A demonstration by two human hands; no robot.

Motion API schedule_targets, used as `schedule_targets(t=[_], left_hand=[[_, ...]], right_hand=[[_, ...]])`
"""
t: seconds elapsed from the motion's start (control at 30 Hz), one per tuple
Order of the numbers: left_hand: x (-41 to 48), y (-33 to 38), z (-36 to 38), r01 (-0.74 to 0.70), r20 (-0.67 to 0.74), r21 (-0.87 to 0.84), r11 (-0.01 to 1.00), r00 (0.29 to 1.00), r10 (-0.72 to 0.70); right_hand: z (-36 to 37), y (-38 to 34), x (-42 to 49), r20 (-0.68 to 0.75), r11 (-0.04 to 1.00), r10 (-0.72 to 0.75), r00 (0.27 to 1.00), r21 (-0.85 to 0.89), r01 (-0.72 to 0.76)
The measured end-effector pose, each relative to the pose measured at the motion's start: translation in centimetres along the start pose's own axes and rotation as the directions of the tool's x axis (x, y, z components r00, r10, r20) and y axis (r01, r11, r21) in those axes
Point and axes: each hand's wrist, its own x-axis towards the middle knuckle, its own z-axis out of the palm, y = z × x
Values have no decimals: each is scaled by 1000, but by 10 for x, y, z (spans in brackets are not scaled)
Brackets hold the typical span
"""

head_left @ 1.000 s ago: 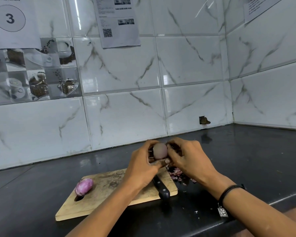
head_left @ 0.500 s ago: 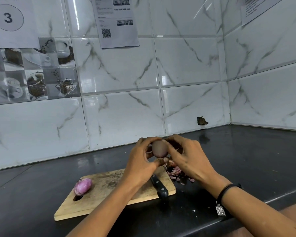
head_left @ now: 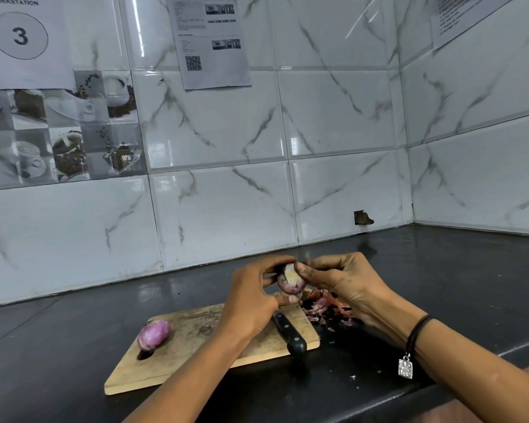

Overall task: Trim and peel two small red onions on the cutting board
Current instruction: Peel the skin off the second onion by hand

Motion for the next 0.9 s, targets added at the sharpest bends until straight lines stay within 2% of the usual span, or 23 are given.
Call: schedule_targets(t=[0.17, 0.33, 0.43, 0.63, 0.9], left_hand=[[0, -2, 1, 17, 25, 12, 1000, 1000, -17], [2, -4, 1, 23, 46, 13, 1000, 999, -23], [4, -6, 2, 9, 45, 10, 1000, 999, -9], [8, -5, 4, 7, -31, -108, 994, 999, -10], [5, 4, -3, 26, -98, -191, 981, 994, -46]], right_hand=[[-2, 4, 4, -85, 999, 14, 996, 31, -11], [0, 7, 4, -120, 985, 0, 993, -173, -21], [1, 10, 5, -134, 950, -79, 988, -310, 34], [7, 0, -3, -42, 826, -270, 962, -523, 209], [10, -8, -13, 73, 837, -207, 976, -503, 215]])
